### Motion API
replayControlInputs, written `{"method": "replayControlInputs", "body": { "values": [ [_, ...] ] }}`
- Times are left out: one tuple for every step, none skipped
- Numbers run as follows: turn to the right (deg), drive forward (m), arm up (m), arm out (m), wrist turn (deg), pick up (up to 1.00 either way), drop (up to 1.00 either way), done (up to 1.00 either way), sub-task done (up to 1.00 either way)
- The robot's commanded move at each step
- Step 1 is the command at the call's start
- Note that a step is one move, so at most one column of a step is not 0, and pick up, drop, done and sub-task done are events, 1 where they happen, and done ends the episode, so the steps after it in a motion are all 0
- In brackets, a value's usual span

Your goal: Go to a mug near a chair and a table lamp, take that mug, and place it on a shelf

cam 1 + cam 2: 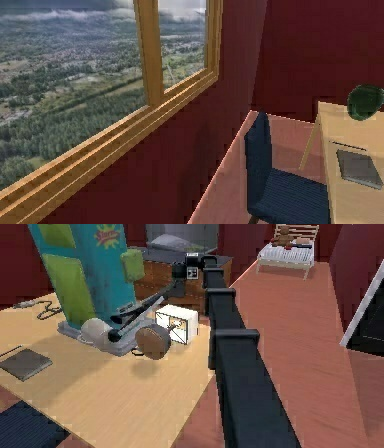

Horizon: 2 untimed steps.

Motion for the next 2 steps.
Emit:
{"method": "replayControlInputs", "body": {
  "values": [
    [0.0,0.0,0.0,0.0,-24.0,0.0,0.0,0.0,0.0],
    [0.0,0.0,0.0,-0.46,0.0,0.0,0.0,0.0,0.0]
  ]
}}
